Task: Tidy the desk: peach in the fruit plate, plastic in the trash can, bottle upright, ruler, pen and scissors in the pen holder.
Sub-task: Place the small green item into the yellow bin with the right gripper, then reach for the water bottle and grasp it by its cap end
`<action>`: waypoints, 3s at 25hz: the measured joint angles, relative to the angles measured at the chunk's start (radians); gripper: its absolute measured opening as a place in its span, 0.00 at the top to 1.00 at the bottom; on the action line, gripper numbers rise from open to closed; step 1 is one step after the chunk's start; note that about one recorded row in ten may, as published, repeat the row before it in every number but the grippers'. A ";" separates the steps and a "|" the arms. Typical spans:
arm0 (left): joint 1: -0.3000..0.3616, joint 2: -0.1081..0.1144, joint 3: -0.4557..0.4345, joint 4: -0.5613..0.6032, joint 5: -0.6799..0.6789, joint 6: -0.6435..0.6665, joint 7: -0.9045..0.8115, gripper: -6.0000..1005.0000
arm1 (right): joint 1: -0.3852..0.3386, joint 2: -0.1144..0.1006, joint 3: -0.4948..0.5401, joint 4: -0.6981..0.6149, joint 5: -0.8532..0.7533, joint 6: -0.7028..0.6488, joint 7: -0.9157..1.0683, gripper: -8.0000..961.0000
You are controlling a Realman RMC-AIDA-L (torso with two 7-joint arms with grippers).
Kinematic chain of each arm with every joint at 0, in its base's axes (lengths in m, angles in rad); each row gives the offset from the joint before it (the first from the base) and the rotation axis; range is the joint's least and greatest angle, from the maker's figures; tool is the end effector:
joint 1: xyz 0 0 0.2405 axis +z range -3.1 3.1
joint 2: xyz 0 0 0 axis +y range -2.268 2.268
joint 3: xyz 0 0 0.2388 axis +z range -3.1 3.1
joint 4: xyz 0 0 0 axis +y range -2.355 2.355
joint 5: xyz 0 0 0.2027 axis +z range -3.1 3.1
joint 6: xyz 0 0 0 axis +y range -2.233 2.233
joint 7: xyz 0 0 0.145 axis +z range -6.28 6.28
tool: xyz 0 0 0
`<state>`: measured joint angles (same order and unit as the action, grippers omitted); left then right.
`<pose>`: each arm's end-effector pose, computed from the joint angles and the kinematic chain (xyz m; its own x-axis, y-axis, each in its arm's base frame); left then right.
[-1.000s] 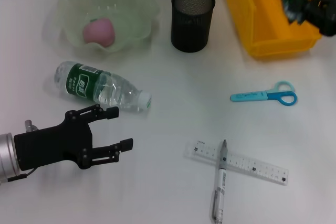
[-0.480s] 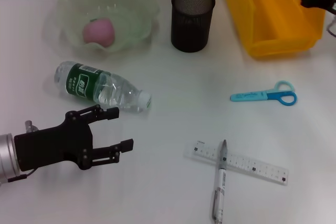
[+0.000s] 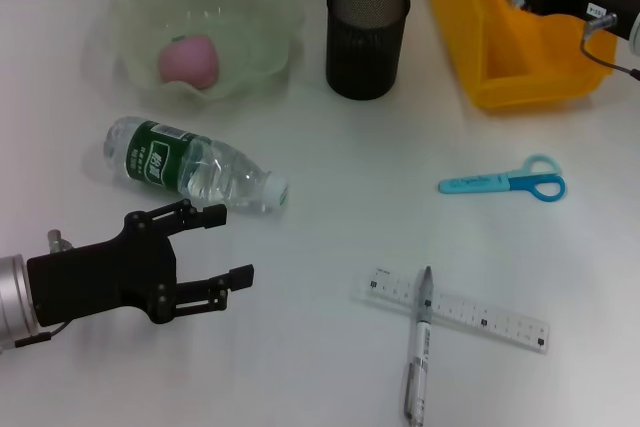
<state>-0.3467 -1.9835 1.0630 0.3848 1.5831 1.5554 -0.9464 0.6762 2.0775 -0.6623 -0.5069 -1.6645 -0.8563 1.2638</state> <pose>-0.2897 0.2495 -0.0142 0.7989 0.2158 0.5614 0.3652 -0.9157 -0.1677 0.2528 0.4200 0.0307 0.7128 -0.2716 -0.6466 -0.6842 -0.4721 -0.5559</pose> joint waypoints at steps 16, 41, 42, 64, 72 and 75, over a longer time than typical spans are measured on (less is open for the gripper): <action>0.000 0.000 0.001 0.003 0.000 0.003 -0.003 0.19 | -0.049 -0.004 0.010 -0.020 0.129 -0.106 0.003 0.24; -0.073 0.000 0.013 0.008 0.032 0.009 -0.076 0.19 | -0.288 -0.062 0.000 -0.022 -0.308 -0.916 -0.165 0.18; -0.077 0.000 0.012 0.010 0.037 0.010 -0.081 0.19 | -0.291 -0.057 0.000 -0.018 -0.319 -0.897 -0.185 0.18; -0.372 -0.060 0.009 0.307 0.468 -0.091 -0.454 0.19 | -0.331 -0.027 0.007 0.041 -0.345 -0.774 -0.280 0.18; -0.497 -0.087 0.111 0.441 0.764 -0.114 -0.619 0.20 | -0.325 -0.030 0.007 0.055 -0.345 -0.730 -0.243 0.18; -0.519 -0.092 0.183 0.484 0.850 -0.133 -0.675 0.20 | -0.321 -0.031 0.007 0.053 -0.345 -0.721 -0.225 0.18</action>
<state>-0.8653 -2.0756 1.2464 0.8686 2.4329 1.4224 -1.6213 0.3548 2.0463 -0.6550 -0.4536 -2.0096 -1.5769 1.0386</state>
